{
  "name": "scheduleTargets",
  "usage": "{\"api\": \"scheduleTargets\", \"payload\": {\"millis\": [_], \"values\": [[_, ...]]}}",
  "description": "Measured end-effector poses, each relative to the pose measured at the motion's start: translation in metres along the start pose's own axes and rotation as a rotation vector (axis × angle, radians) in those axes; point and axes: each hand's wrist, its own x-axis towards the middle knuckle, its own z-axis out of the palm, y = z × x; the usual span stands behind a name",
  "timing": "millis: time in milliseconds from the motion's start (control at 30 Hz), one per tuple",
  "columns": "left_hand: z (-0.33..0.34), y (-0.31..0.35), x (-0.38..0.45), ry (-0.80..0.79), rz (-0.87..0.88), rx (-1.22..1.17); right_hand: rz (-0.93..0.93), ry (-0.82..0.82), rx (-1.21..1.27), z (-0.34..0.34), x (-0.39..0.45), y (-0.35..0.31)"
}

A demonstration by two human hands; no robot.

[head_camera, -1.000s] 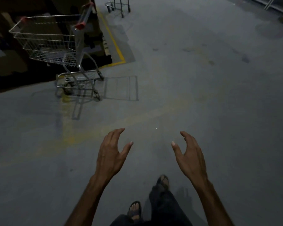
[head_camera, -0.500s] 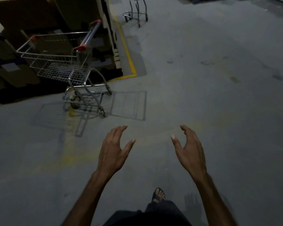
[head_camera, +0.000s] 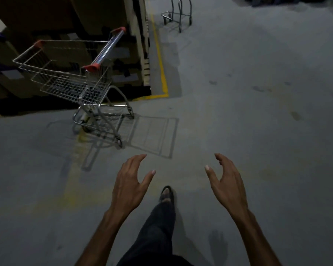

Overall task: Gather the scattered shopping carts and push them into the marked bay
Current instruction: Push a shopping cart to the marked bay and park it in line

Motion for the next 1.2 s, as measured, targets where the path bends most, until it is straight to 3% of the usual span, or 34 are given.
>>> {"api": "scheduleTargets", "payload": {"millis": [433, 767, 1200], "values": [[0.039, -0.004, 0.273, 0.002, 0.049, -0.065, -0.039, 0.016, -0.035, 0.02, 0.245, -0.055], [0.05, -0.032, 0.384, 0.058, -0.049, -0.035, -0.077, -0.119, 0.013, 0.063, 0.388, -0.072], [0.047, -0.023, 0.564, 0.261, -0.204, 0.028, -0.335, -0.33, 0.051, 0.111, 0.644, -0.142]]}}
